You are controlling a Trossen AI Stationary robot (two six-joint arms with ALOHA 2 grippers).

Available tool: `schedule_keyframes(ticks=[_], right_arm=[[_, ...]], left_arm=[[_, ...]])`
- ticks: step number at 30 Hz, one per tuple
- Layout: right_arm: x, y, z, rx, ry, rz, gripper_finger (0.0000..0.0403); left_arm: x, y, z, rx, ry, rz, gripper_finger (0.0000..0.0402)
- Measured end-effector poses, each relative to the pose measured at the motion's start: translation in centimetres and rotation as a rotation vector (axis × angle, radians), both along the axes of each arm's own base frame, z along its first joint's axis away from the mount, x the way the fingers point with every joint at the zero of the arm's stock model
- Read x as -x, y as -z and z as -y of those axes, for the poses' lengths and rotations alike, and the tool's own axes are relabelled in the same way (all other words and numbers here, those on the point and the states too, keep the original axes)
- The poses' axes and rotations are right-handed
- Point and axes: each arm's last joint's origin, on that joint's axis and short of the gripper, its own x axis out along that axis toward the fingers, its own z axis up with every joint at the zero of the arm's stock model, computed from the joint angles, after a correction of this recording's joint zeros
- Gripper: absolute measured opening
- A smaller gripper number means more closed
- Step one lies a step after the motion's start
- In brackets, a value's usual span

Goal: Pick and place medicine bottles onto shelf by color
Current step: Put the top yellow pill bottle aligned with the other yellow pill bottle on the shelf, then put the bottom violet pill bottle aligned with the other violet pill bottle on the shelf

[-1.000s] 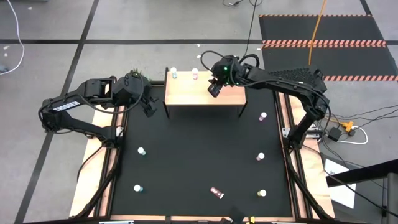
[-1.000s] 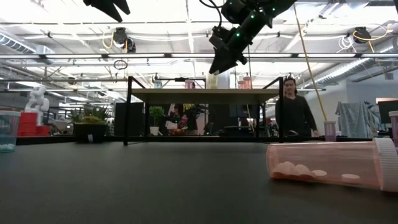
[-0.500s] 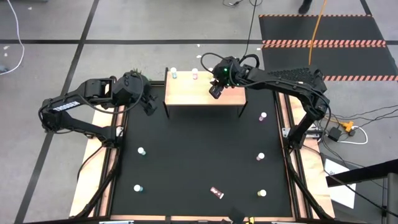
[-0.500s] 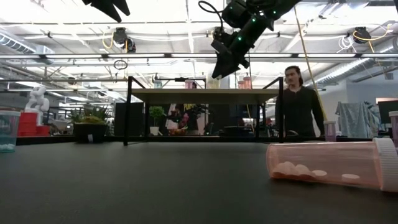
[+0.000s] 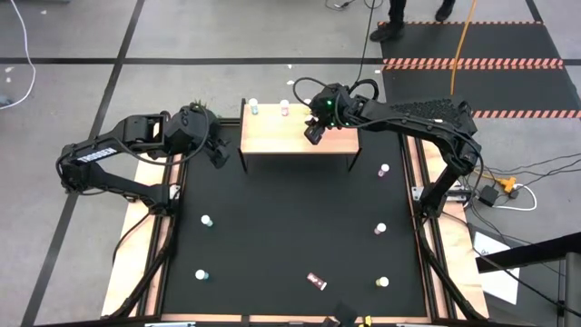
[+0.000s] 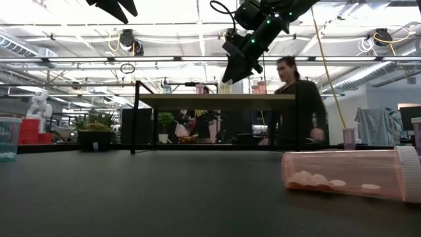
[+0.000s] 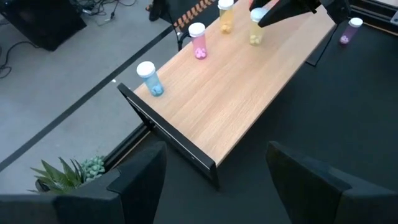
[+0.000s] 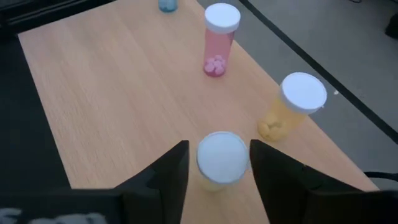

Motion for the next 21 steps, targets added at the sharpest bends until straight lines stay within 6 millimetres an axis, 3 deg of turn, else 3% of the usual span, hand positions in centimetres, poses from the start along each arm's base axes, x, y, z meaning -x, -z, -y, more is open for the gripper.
schedule_keyframes(ticks=[7, 10, 16, 21], right_arm=[[-0.1, -0.3, 0.1, 0.009, 0.010, 0.033, 0.0219], [0.3, -1.3, -0.1, 0.014, 0.027, 0.078, 0.0228], [3.6, -6.4, -2.3, 0.061, 0.010, 0.197, 0.0223], [7.0, -10.8, -5.9, -0.015, -0.242, 0.377, 0.0214]], left_arm=[[0.0, 0.0, 0.0, 0.004, -0.003, 0.001, 0.0273], [0.1, 0.1, 0.0, 0.012, -0.010, -0.002, 0.0273], [0.1, 0.2, 0.1, 0.051, -0.030, 0.013, 0.0273], [-1.1, -0.1, -0.1, 0.042, -0.019, 0.078, 0.0273]])
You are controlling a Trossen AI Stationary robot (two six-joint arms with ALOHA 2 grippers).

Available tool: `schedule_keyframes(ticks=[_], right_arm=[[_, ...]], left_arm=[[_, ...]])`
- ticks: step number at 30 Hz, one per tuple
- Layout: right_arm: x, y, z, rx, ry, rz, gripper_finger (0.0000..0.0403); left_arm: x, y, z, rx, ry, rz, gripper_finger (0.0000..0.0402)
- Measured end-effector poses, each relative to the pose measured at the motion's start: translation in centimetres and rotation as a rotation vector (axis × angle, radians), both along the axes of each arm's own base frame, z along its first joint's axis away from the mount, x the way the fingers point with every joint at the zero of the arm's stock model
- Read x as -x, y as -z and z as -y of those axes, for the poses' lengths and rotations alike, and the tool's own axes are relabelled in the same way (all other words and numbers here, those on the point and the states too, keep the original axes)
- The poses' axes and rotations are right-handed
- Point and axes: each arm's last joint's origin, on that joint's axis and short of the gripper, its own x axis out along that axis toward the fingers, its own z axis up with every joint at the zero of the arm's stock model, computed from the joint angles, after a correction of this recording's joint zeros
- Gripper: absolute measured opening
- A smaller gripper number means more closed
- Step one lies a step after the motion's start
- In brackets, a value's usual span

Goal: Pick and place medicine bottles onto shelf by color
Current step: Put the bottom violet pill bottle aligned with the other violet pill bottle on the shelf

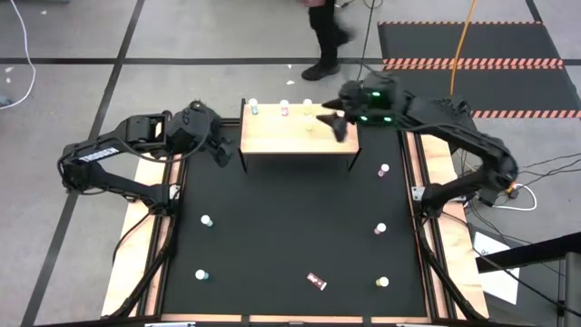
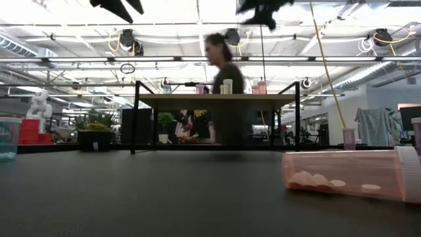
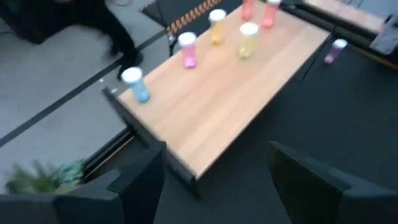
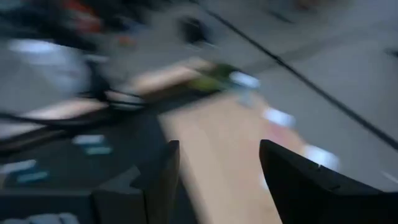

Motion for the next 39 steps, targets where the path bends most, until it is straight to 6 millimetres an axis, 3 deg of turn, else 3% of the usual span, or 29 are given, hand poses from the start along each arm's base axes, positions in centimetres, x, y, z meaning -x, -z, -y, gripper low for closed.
schedule_keyframes(ticks=[3, 7, 12, 17, 24, 29, 34, 39], right_arm=[[1.6, -2.1, -2.0, 0.019, -0.170, 0.099, 0.0205], [3.4, -2.9, -3.9, -0.044, -0.199, 0.100, 0.0189], [6.1, -1.3, -6.3, -0.147, -0.189, -0.147, 0.0164], [8.5, 0.3, -9.1, -0.131, -0.083, -0.441, 0.0143], [10.3, 1.9, -12.6, -0.300, 0.198, -0.610, 0.0136], [10.5, 6.4, -14.7, -0.432, 0.336, -0.693, 0.0137], [9.9, 12.7, -17.5, -0.510, 0.226, -0.807, 0.0146], [10.6, 17.2, -18.0, -0.500, 0.225, -0.922, 0.0181]], left_arm=[[-1.6, -0.2, -0.2, -0.004, 0.014, 0.072, 0.0273], [-4.5, 0.0, -0.4, 0.025, 0.080, 0.176, 0.0273], [-8.9, 1.1, 0.4, 0.039, 0.174, 0.254, 0.0273], [-12.6, 2.4, 1.9, 0.023, 0.231, 0.317, 0.0273], [-13.6, 2.9, 4.9, -0.007, 0.351, 0.297, 0.0273], [-12.5, 2.4, 6.9, 0.021, 0.398, 0.291, 0.0273], [-11.6, 3.6, 9.5, 0.030, 0.384, 0.179, 0.0273], [-11.2, 4.6, 11.0, -0.012, 0.406, 0.072, 0.0273]])
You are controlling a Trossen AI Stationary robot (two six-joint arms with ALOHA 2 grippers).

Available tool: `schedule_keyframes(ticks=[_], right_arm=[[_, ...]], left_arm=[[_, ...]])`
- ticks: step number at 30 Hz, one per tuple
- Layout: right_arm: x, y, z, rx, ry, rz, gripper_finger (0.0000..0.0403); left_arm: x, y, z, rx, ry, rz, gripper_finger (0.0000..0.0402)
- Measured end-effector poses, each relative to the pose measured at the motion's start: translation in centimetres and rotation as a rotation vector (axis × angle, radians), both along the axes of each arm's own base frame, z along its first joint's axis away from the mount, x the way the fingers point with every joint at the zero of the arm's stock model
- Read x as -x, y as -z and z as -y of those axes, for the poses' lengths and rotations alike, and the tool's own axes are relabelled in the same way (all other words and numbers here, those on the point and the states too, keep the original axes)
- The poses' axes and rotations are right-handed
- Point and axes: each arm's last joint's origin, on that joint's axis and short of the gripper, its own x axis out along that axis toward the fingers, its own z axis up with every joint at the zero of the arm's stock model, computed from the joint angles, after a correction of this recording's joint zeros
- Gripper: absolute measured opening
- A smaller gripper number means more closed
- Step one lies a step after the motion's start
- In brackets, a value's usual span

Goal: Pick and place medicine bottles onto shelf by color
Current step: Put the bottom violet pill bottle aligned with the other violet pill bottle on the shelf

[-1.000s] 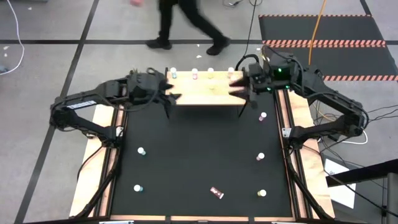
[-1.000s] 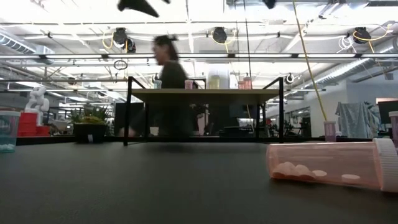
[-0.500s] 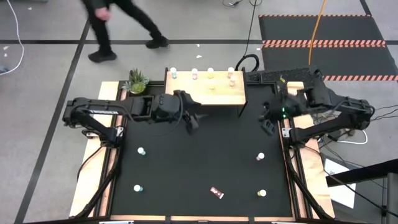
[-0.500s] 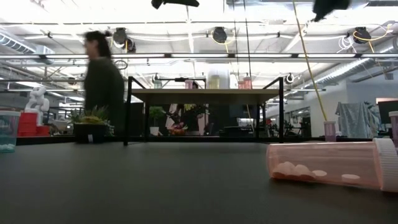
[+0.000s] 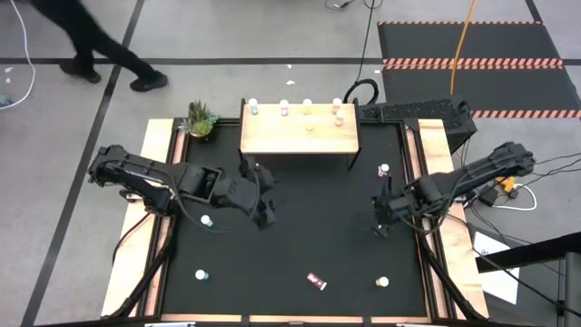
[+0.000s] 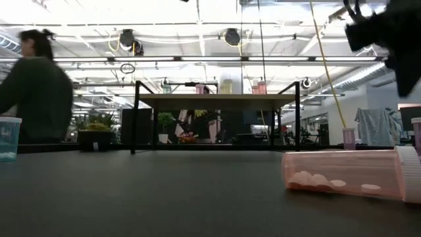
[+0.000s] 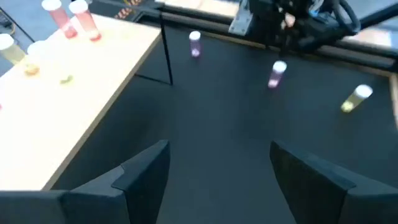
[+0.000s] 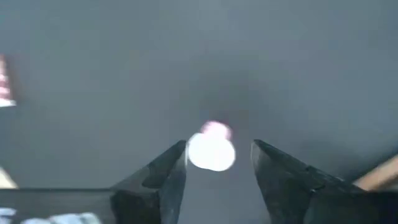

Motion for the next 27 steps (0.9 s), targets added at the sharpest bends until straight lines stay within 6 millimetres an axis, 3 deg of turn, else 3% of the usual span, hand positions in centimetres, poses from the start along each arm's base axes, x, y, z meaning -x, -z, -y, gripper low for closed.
schedule_keyframes(ticks=[3, 10, 21, 27], right_arm=[[0.4, 1.1, 0.2, 0.019, -0.038, -0.031, 0.0208], [0.1, 2.2, -0.7, -0.003, -0.320, 0.036, 0.0254], [0.3, 2.2, -1.0, 0.117, -0.426, 0.059, 0.0236], [0.2, 2.2, -1.5, 0.040, -0.474, 0.074, 0.0236]], left_arm=[[0.0, -0.1, -0.2, -0.014, -0.002, -0.003, 0.0273], [0.0, 0.0, -0.4, -0.037, 0.008, -0.011, 0.0273], [0.0, 0.0, -0.4, -0.068, 0.032, -0.025, 0.0273], [0.1, 0.1, -0.6, -0.086, 0.037, -0.051, 0.0273]])
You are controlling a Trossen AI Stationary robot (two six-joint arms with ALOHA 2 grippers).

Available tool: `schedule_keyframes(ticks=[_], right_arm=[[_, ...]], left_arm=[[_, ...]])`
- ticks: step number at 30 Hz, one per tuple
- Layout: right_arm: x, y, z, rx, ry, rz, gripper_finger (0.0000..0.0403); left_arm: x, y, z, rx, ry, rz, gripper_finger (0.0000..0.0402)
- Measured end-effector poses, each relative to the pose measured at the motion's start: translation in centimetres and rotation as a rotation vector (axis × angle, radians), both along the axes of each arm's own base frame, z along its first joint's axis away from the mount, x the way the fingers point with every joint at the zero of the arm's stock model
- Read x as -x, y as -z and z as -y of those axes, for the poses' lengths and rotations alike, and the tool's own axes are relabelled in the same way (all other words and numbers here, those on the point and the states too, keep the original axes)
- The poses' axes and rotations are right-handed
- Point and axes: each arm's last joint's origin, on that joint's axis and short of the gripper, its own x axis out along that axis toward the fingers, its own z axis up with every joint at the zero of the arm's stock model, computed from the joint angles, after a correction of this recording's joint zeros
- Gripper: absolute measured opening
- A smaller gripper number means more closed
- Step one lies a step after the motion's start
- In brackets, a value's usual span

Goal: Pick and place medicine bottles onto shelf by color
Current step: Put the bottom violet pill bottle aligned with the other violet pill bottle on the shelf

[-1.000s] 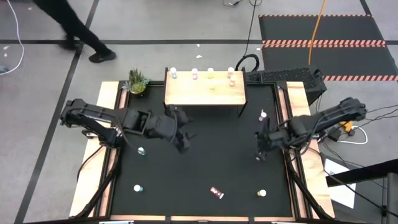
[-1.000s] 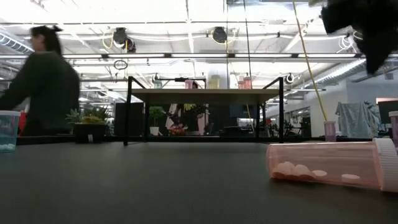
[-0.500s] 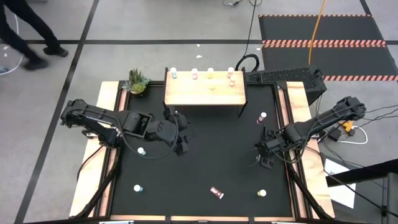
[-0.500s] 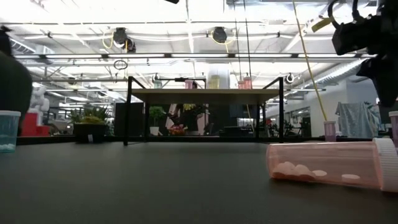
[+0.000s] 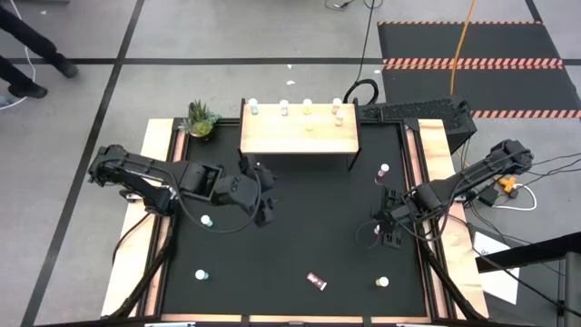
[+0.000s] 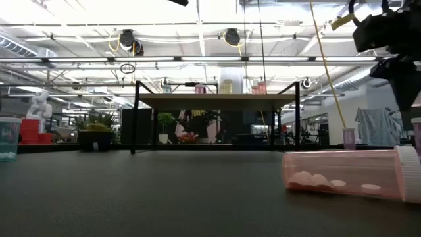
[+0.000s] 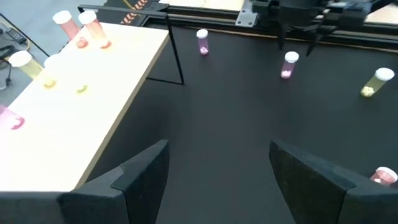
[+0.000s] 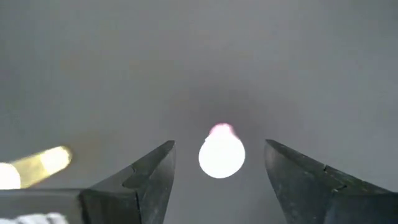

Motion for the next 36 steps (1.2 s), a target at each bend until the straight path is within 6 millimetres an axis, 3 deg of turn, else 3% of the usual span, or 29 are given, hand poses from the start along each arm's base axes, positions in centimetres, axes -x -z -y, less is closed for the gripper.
schedule_keyframes(ticks=[16, 20, 29, 36], right_arm=[[0.5, 2.8, -0.2, -0.013, 0.011, 0.002, 0.0233], [0.7, 3.1, -0.1, -0.006, 0.015, -0.009, 0.0209], [0.7, 3.1, -0.1, -0.007, 0.008, -0.009, 0.0112], [0.6, 3.1, 0.0, 0.019, -0.012, 0.010, 0.0123]], left_arm=[[-0.3, 0.0, -1.9, -0.021, -0.044, -0.013, 0.0273], [-0.3, 0.0, -2.3, -0.021, -0.058, -0.012, 0.0273], [-0.4, 0.0, -2.8, -0.019, -0.073, -0.012, 0.0273], [-0.4, 0.0, -3.2, -0.015, -0.091, -0.009, 0.0273]])
